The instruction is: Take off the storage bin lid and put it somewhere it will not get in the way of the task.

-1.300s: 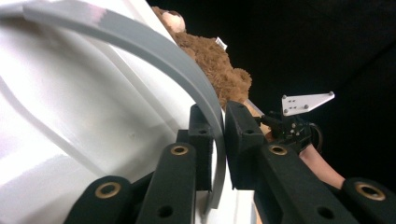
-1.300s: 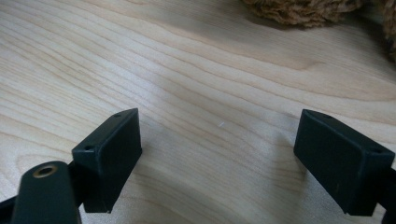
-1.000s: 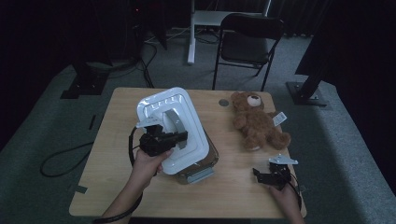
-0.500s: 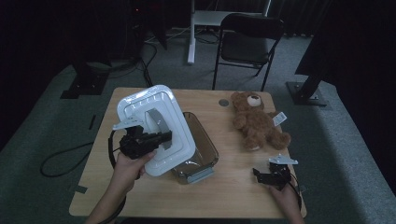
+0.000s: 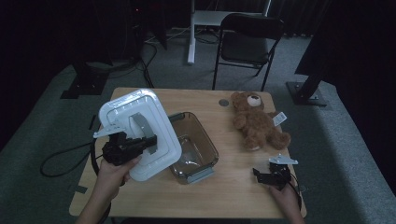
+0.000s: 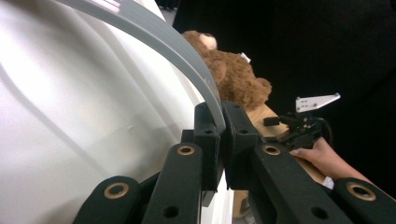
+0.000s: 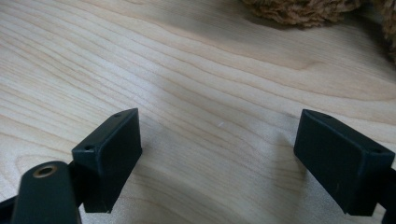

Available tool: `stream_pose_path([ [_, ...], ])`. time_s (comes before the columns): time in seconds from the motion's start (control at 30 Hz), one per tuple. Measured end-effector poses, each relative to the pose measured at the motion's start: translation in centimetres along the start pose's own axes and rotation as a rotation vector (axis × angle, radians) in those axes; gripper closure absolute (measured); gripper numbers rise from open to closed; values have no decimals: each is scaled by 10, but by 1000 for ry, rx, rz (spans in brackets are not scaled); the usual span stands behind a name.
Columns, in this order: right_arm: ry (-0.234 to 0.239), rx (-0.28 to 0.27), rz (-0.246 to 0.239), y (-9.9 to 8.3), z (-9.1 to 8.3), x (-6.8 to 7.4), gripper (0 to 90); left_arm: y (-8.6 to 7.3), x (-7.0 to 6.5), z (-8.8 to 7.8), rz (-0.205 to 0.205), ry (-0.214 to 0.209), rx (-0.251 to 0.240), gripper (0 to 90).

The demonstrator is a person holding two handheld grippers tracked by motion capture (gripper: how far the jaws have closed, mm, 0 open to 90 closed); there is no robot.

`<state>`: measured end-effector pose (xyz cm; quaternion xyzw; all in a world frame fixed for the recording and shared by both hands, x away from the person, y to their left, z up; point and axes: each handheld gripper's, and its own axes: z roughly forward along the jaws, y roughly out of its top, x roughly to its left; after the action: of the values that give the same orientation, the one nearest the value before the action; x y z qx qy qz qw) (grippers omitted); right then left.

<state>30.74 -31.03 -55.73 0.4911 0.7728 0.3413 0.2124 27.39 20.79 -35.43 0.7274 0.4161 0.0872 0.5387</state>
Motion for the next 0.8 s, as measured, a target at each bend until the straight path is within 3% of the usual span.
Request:
stream_pose_path([
  [0.2,1,1,3,0,0,0,141,-5,8,-12,-29,-5,-7,865],
  [0.43,-1,1,5,0,0,0,141,-12,14,-19,-32,5,4,865],
  [0.8,-3,0,6,0,0,0,141,-36,40,-24,-83,32,43,864],
])
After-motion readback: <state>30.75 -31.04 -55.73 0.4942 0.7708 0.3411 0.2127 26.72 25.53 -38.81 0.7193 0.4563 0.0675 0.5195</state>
